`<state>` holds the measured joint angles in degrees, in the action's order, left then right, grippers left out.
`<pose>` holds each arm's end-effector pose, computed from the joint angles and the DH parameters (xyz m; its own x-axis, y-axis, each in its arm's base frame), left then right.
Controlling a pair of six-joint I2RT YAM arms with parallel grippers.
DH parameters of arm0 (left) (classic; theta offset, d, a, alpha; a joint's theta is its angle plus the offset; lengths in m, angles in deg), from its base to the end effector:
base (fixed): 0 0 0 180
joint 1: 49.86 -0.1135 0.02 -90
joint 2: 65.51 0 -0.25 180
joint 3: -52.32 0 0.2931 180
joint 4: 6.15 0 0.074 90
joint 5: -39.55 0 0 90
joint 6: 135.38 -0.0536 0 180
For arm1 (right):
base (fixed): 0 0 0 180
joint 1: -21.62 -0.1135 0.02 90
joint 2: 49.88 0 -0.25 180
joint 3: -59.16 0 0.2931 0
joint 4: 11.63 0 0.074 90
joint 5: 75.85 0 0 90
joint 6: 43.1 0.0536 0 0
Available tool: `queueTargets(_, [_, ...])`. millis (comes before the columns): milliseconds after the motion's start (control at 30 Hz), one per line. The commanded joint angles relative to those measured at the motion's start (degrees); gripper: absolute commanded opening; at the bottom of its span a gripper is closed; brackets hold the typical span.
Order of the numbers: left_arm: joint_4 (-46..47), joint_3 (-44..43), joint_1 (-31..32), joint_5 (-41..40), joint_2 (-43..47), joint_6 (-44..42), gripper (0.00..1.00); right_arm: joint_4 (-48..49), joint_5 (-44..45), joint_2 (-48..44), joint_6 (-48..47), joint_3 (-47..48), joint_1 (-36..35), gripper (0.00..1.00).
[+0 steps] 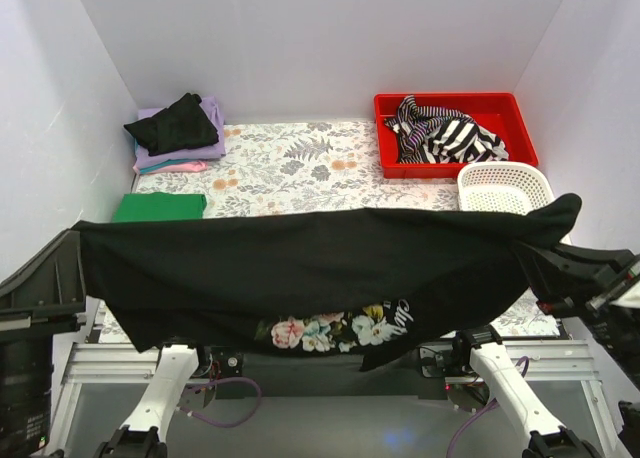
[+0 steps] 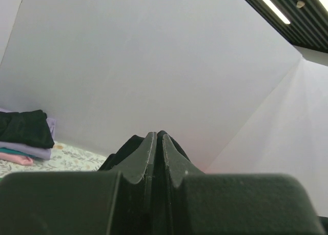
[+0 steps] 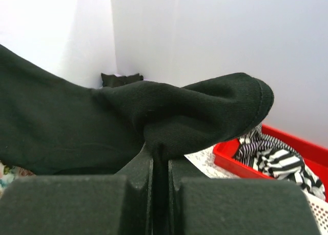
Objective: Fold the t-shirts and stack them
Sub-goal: Flatten the tshirt out
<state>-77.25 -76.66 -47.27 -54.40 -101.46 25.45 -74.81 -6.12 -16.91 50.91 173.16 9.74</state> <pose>-0.0794 0.0073 0.6006 0.1402 -0.9496 -0.2803 0.3462 0.3123 -0.8846 -0.0290 0.0129 0.5772 0.2632 0.1224 -0.9570 -0.5355 0.8436 -0.0394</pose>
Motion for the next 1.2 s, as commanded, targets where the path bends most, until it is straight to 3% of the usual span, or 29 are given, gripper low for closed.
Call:
queueTargets(0, [-0.3,-0.3,1.1,-2.1,-1.7,1.4,0.00,2.5,-2.4,-0.7,-0.3,2.4,0.5,0.01])
queueTargets(167, [-0.4,5.3,1.2,-4.3,-3.2,1.4,0.00,6.2,-0.7,1.0,1.2,-6.3,1.0,0.01])
queueTargets(300, [4.1,22.3,1.3,-4.2,-3.3,2.5,0.00,11.3,4.6,3.1,3.5,-21.6,1.0,0.01])
queueTargets(567, [13.1,44.9,1.3,-5.4,-8.2,4.5,0.00,21.4,11.5,7.8,5.5,-41.2,0.9,0.01])
queueTargets(833, [20.1,51.9,1.2,-6.7,-20.9,4.7,0.00,35.6,14.3,20.3,7.9,-52.4,1.0,0.01])
queueTargets(1167, [32.6,48.6,1.1,-8.3,-42.2,2.0,0.00,44.1,17.5,42.0,6.2,-44.7,0.8,0.01])
